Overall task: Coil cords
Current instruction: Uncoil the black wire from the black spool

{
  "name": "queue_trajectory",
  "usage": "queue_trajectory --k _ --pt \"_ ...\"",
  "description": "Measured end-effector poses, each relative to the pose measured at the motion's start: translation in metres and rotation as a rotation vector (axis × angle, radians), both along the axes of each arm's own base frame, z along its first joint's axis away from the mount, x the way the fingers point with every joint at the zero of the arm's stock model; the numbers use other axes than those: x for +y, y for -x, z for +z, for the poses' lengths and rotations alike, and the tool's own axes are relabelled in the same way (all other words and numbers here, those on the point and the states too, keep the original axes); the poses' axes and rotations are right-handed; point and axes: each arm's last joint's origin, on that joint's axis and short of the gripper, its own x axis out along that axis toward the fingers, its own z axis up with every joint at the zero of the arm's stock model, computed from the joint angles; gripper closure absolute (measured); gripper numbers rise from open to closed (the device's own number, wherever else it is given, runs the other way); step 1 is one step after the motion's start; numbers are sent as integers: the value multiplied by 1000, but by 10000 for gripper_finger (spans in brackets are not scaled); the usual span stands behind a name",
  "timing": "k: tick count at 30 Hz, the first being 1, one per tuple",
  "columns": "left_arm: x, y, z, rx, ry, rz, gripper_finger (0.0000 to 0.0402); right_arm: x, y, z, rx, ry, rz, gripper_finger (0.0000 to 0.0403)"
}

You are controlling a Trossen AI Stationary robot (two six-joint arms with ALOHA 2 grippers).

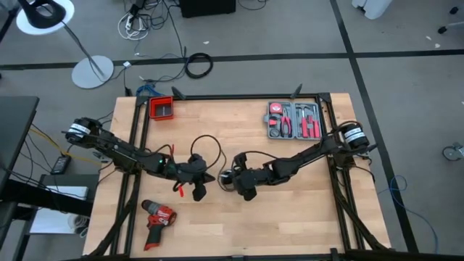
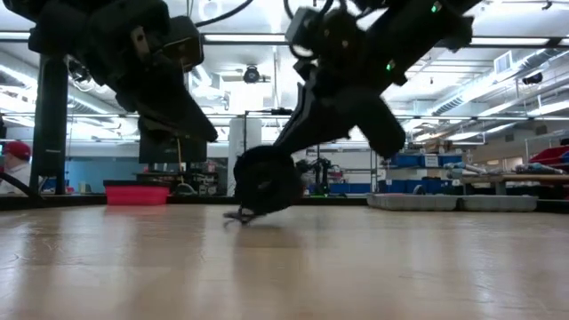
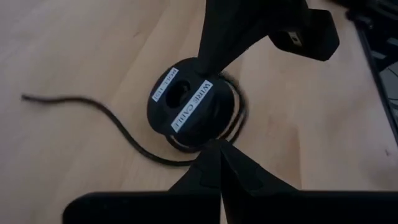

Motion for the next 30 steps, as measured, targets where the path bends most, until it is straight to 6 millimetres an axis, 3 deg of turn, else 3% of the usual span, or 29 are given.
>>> queue_trajectory --k 14,30 --pt "0 -1 2 -18 -16 -16 400 2 9 16 -11 -26 -46 402" --pt "-4 -6 11 -126 21 -72 400 -9 35 82 -151 -203 -67 402"
